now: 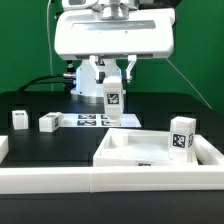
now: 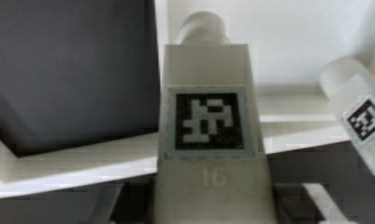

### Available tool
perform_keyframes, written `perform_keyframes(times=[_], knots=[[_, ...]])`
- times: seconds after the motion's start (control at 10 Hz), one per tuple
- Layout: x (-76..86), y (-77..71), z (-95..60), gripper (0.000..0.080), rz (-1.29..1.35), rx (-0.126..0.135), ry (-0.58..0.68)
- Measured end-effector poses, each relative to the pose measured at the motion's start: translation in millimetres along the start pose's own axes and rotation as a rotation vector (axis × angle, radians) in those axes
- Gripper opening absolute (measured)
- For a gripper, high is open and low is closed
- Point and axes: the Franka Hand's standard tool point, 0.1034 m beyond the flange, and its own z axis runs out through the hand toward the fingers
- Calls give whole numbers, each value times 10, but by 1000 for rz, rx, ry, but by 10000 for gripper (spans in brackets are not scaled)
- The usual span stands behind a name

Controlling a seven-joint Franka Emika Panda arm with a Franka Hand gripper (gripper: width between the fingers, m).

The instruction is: Assemble square table

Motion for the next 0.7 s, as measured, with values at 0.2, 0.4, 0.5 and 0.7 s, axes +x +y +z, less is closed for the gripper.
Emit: perform_keyframes(times=[0.2, 0.4, 0.5, 0.7], knots=[[119, -22, 22, 290, -11, 1, 10], [170, 21, -1, 290, -33, -27, 177], [113, 48, 43, 290, -43, -40, 208], [35, 50, 120, 290, -41, -38, 151]])
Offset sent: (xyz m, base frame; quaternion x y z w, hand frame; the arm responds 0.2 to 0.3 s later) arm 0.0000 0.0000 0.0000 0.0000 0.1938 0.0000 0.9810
